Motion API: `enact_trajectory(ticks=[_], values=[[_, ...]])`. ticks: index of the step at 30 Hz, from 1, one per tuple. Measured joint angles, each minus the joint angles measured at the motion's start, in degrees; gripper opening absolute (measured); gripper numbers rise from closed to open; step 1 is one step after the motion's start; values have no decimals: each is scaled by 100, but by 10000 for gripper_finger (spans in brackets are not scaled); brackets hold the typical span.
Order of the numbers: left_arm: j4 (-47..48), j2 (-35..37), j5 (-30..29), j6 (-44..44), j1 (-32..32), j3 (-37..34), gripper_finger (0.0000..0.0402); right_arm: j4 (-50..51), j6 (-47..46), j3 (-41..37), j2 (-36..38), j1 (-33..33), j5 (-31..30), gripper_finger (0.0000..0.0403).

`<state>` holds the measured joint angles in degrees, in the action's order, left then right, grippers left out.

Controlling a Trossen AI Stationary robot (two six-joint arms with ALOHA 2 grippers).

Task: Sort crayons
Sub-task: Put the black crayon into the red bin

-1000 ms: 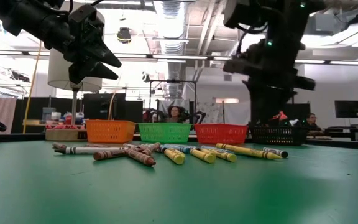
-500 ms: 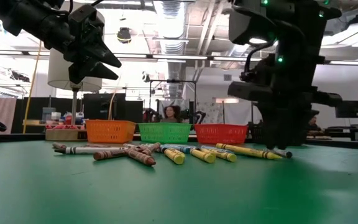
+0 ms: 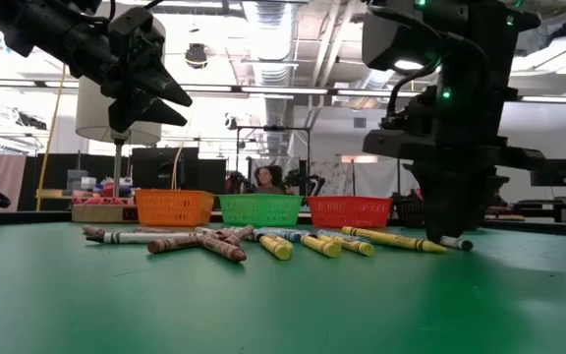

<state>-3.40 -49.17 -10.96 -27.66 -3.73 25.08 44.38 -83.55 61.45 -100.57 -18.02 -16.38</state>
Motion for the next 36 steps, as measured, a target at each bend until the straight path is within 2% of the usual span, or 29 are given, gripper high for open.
enact_trajectory(ticks=[6, 10, 20, 28, 36], values=[[2, 0, 0, -1, 0, 0, 192, -13, 192, 0, 0, 2, 222, 48], [2, -1, 0, -1, 0, 0, 192, -18, 244, 2, 0, 0, 191, 10], [2, -2, 0, -2, 0, 0, 192, 30, 547, 123, 47, 28, -116, 3], [-4, -2, 0, -50, 0, 0, 192, 14, 1496, 297, 537, 563, -849, 1], [-7, -2, -16, -50, 0, 0, 192, -596, 3062, 304, 1281, 1720, -1897, 0]])
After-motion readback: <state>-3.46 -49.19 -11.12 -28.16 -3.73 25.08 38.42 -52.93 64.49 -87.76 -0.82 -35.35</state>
